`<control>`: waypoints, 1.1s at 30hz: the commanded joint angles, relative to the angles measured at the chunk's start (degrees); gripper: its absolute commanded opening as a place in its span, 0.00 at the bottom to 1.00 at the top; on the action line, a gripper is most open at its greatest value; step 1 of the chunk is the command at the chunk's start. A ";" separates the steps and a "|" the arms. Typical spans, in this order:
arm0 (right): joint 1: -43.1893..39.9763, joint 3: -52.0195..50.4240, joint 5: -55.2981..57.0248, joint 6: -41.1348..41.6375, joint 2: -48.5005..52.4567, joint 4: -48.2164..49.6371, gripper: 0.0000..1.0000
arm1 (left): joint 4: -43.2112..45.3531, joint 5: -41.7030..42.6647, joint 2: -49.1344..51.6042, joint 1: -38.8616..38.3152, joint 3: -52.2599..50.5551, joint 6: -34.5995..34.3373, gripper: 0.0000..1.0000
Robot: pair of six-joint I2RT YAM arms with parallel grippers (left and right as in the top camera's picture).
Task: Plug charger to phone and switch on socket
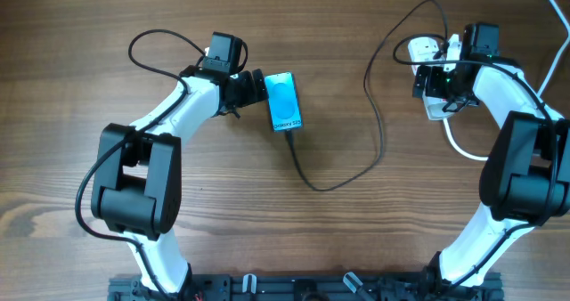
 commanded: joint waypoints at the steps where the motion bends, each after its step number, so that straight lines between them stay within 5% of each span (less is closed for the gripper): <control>1: -0.46 0.22 0.63 1.31 0.98 0.09 1.00 | 0.17 -0.76 0.57 -0.11 -0.15 0.22 1.00; 10: -7.26 0.31 -9.68 5.60 -0.79 0.52 1.00 | 0.17 -0.76 0.57 -0.11 -0.15 0.22 1.00; 17: -8.28 0.31 -9.53 5.99 -0.79 2.97 1.00 | 0.17 -0.76 0.57 -0.11 -0.15 0.22 1.00; 24: -8.28 0.31 -3.96 15.69 -0.79 11.17 1.00 | 0.17 -0.76 0.57 -0.11 -0.15 0.22 1.00; 33: -8.28 0.24 -11.58 13.86 -0.76 11.69 1.00 | 0.17 -0.76 0.57 -0.11 -0.15 0.22 1.00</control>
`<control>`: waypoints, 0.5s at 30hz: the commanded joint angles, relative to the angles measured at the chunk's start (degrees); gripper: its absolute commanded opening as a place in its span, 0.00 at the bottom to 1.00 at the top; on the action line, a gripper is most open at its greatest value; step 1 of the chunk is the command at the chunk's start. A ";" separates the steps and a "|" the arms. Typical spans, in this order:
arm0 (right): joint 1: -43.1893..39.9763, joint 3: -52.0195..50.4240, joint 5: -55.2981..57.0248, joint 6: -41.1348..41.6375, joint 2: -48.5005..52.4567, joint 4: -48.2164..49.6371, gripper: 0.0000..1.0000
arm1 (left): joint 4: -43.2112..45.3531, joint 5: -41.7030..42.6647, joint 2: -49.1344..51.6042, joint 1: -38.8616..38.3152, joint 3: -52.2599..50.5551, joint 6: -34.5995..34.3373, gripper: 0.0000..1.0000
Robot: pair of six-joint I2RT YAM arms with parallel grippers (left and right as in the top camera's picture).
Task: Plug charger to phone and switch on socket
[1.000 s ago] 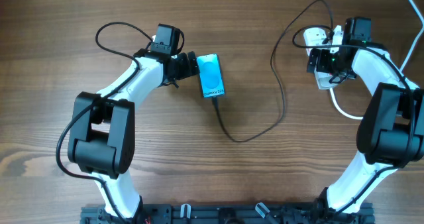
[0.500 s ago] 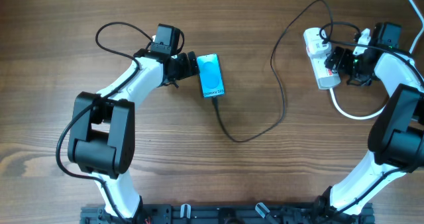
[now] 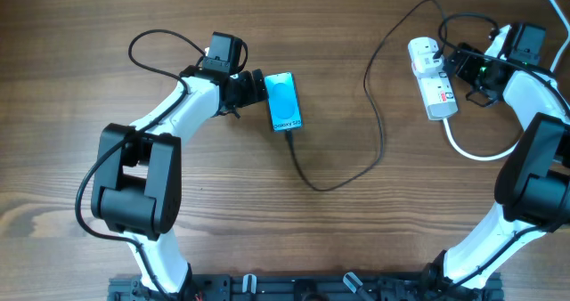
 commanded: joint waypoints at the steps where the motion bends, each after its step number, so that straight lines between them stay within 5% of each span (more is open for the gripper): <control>1: 0.57 0.28 -1.77 -0.59 -0.74 -1.51 1.00 | 0.17 -0.76 0.57 -0.11 -0.17 0.22 1.00; 8: 0.57 0.28 10.08 -3.93 -0.74 -7.02 1.00 | 0.15 -0.76 0.57 -0.11 -0.15 0.22 1.00; 15: 0.59 0.28 1.81 -16.20 -0.74 -10.29 1.00 | 0.17 -0.76 0.57 -0.11 -0.17 0.22 1.00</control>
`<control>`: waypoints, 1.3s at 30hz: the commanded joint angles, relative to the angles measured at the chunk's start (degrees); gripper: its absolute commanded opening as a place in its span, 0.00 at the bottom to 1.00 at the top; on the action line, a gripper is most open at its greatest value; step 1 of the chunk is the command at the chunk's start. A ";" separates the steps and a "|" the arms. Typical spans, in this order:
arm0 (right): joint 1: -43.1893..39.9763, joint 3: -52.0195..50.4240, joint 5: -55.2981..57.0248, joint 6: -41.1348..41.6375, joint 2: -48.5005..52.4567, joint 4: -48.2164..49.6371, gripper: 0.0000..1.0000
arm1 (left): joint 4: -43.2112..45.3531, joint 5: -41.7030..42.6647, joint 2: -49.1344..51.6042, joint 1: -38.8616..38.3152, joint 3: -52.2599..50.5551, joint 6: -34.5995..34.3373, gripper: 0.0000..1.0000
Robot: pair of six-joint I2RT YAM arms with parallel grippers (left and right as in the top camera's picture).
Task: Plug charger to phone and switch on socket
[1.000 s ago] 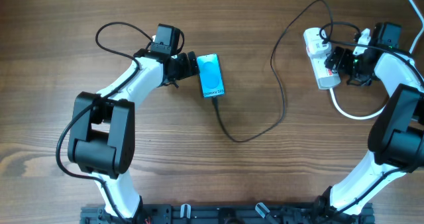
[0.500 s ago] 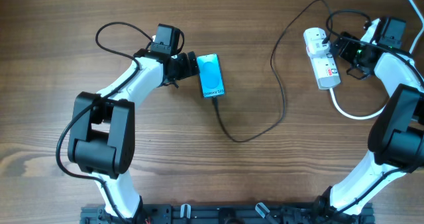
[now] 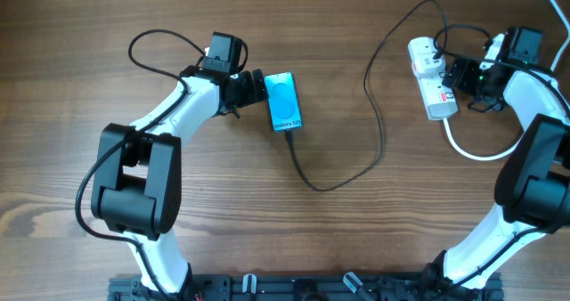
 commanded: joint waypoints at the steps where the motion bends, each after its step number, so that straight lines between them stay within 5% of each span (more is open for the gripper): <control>1: 0.42 0.15 -3.17 -8.39 -0.20 -2.47 1.00 | 0.17 -0.76 0.57 -0.11 -0.17 0.22 1.00; 18: 0.39 0.13 -3.19 -9.35 -0.09 -4.63 1.00 | 0.15 -0.76 0.52 -0.11 -0.15 0.22 1.00; 22: 0.79 0.13 -6.23 -17.29 -0.09 -6.47 1.00 | 0.13 -0.76 0.42 -0.11 -0.15 0.22 1.00; 27: 0.87 0.13 -6.16 -17.38 -0.09 -6.71 1.00 | 0.15 -0.76 0.42 -0.11 -0.15 0.22 1.00; 39: 0.87 0.13 -6.19 -17.35 -0.09 1.75 1.00 | 0.15 -0.76 0.42 -0.11 -0.15 0.22 1.00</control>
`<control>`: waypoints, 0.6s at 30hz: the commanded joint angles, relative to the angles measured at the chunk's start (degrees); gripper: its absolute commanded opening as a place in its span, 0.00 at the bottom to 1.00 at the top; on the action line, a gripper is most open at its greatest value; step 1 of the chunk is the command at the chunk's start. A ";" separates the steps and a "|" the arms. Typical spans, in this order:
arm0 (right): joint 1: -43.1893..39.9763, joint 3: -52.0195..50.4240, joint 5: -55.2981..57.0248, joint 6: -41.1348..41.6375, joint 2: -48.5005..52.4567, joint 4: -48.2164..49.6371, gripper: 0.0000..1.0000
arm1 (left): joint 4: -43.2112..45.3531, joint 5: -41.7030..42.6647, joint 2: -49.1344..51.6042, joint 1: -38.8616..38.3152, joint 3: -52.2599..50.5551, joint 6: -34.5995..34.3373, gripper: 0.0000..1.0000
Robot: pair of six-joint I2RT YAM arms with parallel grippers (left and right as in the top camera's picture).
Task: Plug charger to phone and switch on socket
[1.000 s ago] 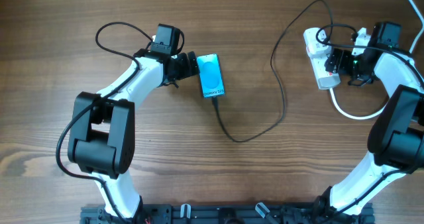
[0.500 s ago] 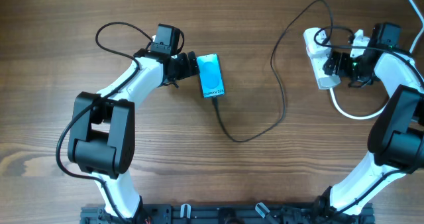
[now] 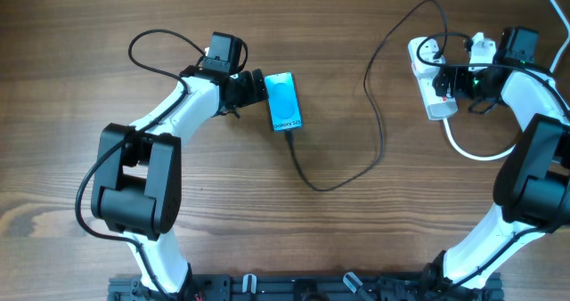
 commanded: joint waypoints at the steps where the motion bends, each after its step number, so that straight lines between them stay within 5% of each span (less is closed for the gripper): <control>1: 0.28 0.13 -1.05 -0.74 -0.09 3.08 1.00 | 0.11 -0.76 0.42 -0.11 -0.15 0.22 1.00; 18: 0.28 0.13 -1.07 -0.72 -0.09 5.57 0.99 | -14.82 2.71 -14.12 0.37 -0.15 -1.49 1.00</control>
